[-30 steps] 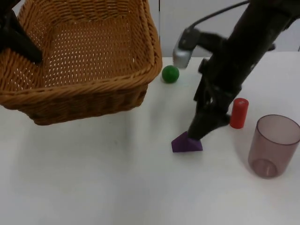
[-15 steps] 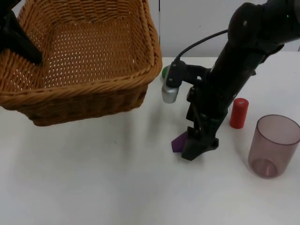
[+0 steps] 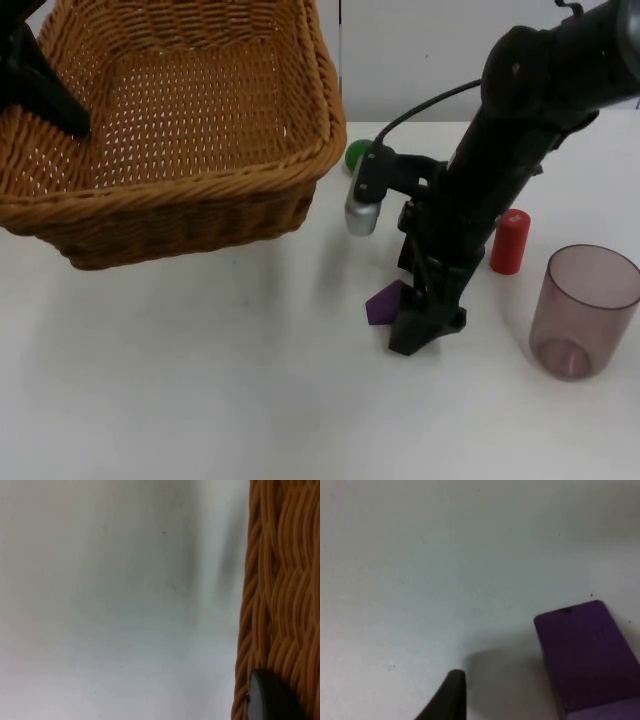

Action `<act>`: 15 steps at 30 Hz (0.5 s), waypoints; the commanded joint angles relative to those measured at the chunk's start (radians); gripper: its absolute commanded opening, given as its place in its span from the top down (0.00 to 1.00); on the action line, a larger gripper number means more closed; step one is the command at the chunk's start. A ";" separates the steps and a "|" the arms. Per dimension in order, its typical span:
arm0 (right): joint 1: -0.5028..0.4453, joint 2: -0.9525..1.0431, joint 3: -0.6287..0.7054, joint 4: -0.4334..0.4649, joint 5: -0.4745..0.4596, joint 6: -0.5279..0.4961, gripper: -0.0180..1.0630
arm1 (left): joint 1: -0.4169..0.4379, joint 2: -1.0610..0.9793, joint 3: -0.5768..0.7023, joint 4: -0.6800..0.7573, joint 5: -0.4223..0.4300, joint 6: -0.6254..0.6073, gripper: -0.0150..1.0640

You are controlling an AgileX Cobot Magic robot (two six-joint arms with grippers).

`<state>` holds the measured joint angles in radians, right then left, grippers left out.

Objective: Pick up the basket with the left hand and place the triangular block into the basket with the right hand.

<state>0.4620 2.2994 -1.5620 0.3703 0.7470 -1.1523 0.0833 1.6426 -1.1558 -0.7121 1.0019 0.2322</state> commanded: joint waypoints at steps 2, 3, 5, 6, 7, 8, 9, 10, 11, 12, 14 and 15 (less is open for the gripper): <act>0.004 -0.001 -0.005 0.001 0.007 -0.010 0.08 | 0.000 -0.017 -0.008 -0.020 0.008 -0.005 0.98; 0.004 -0.001 -0.005 0.001 0.007 -0.010 0.11 | 0.000 -0.017 -0.008 -0.020 0.008 -0.005 0.98; 0.004 -0.001 -0.005 0.001 0.007 -0.010 0.14 | 0.000 -0.017 -0.008 -0.020 0.008 -0.005 0.98; 0.004 -0.001 -0.005 0.001 0.007 -0.010 0.19 | 0.000 -0.017 -0.008 -0.020 0.006 -0.005 0.98; 0.004 -0.001 -0.005 0.001 0.007 -0.010 0.26 | 0.000 -0.017 -0.008 -0.020 0.006 -0.005 0.98; 0.004 -0.001 -0.005 0.001 0.007 -0.010 0.35 | 0.000 -0.017 -0.008 -0.024 0.006 -0.005 0.98; 0.004 -0.001 -0.005 0.001 0.007 -0.010 0.35 | 0.000 -0.017 -0.008 -0.024 0.006 -0.005 0.98; 0.004 -0.001 -0.005 0.001 0.001 0.007 0.52 | 0.000 -0.017 -0.008 -0.024 0.006 -0.005 0.98; 0.004 -0.001 -0.005 0.001 -0.011 0.019 0.67 | 0.000 -0.017 -0.008 -0.024 0.006 -0.005 0.98; 0.004 -0.001 -0.005 0.001 -0.014 0.035 0.83 | 0.000 -0.017 -0.008 -0.024 0.006 -0.005 0.98; 0.004 -0.001 -0.005 0.001 -0.014 0.049 0.96 | 0.000 -0.017 -0.008 -0.024 0.006 -0.005 0.98; 0.004 -0.002 -0.005 -0.001 -0.014 0.071 0.98 | 0.000 -0.017 -0.008 -0.024 0.006 -0.005 0.98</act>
<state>0.4620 2.2994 -1.5620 0.3715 0.7323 -1.0915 0.0833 1.6426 -1.1558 -0.7121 1.0019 0.2322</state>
